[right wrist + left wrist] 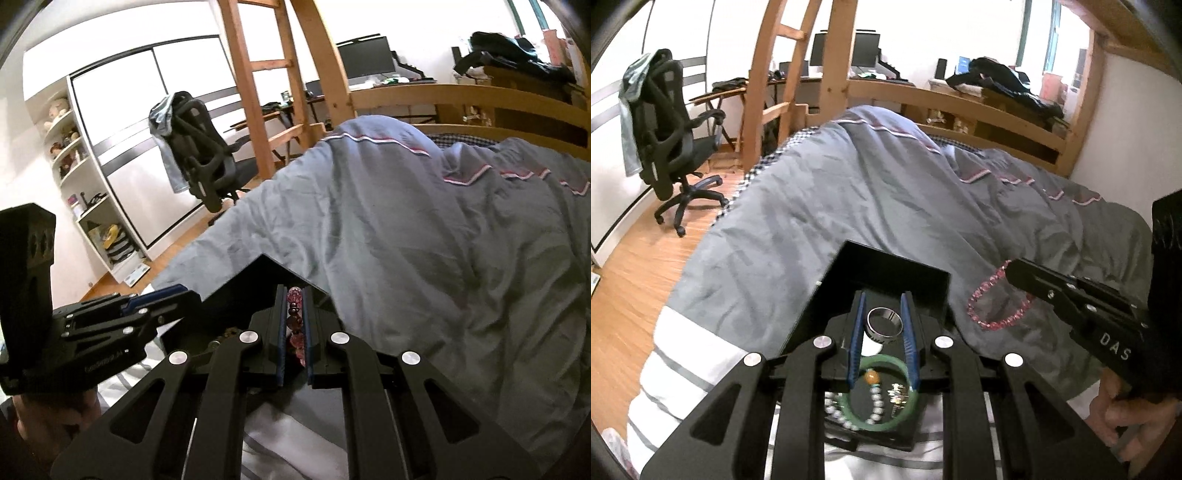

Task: Organize jewelry
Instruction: 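Carry ring into black box with left tool while right carries red bracelet, then open both tools over the box and withdraw them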

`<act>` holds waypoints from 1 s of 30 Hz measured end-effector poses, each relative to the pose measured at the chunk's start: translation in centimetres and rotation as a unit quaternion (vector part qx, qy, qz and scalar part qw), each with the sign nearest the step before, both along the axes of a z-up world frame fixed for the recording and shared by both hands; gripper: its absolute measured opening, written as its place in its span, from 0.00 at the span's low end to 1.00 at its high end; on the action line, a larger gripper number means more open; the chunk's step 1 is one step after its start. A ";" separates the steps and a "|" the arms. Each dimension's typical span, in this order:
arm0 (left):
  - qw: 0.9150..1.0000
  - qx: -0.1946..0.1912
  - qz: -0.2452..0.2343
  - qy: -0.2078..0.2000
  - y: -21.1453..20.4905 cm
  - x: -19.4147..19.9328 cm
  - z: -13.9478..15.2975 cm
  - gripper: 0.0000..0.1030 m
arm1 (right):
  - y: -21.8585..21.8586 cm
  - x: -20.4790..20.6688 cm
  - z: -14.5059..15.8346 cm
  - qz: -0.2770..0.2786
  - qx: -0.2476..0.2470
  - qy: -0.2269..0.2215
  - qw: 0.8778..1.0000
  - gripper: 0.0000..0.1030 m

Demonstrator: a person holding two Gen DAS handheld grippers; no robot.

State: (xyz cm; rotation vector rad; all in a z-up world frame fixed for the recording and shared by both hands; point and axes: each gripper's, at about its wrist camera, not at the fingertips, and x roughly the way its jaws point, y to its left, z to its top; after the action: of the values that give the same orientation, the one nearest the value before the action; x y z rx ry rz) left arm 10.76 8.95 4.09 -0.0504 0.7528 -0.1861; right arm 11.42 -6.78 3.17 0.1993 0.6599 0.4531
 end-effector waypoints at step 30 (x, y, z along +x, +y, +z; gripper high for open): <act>0.997 -0.006 0.031 0.075 2.8 1.4 -3.8 0.22 | 4.8 1.0 -3.3 0.094 0.088 0.074 0.989 0.11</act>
State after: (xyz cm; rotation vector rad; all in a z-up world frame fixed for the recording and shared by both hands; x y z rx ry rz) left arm 12.12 11.76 0.31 -0.1006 0.8985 -0.1279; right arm 12.46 -1.98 -0.10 0.3421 0.7880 0.6837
